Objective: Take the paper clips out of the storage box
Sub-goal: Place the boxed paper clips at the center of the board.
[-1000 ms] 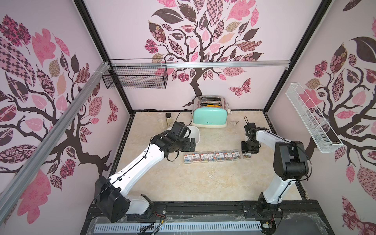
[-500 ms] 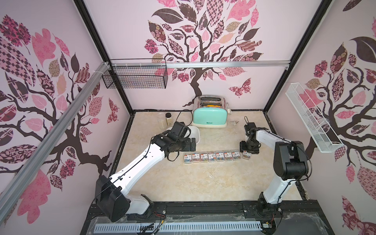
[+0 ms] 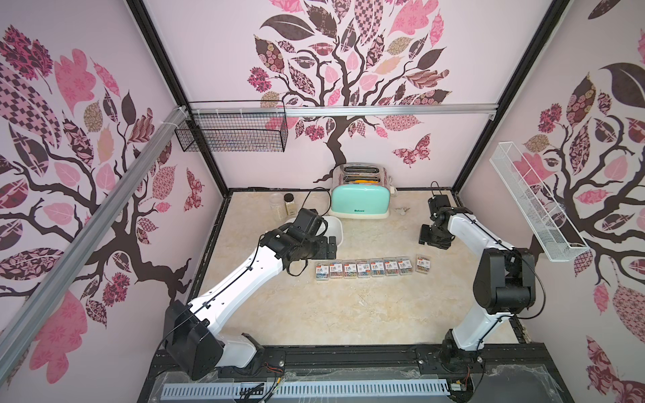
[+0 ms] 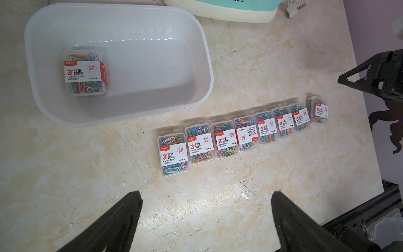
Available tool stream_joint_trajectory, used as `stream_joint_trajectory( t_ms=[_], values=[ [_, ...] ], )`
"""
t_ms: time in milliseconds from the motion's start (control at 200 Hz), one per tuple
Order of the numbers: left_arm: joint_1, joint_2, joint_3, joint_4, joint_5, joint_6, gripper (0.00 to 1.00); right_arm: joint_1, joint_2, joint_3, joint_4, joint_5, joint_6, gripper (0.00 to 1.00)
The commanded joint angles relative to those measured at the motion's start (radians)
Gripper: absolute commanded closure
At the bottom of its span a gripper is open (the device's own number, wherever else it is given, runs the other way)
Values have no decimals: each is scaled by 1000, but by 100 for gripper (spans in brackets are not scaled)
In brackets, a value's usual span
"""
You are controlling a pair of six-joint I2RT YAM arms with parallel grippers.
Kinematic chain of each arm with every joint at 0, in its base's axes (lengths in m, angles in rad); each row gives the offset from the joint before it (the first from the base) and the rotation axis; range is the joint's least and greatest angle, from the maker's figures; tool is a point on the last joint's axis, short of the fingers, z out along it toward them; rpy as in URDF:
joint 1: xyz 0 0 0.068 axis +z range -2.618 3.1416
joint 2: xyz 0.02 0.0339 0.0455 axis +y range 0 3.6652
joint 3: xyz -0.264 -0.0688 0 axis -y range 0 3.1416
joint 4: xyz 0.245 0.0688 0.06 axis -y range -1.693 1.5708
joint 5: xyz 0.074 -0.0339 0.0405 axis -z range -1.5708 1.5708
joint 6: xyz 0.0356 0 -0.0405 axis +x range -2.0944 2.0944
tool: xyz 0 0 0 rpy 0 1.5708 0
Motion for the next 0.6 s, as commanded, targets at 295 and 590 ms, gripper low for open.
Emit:
stream_joint_trajectory(
  t_ms=[295, 590],
  values=[
    [6, 32, 19, 7, 5, 22, 2, -15, 110, 38, -26, 38, 24, 58],
    [6, 44, 20, 9, 12, 25, 2, -17, 130, -7, -11, 34, 27, 59]
  ],
)
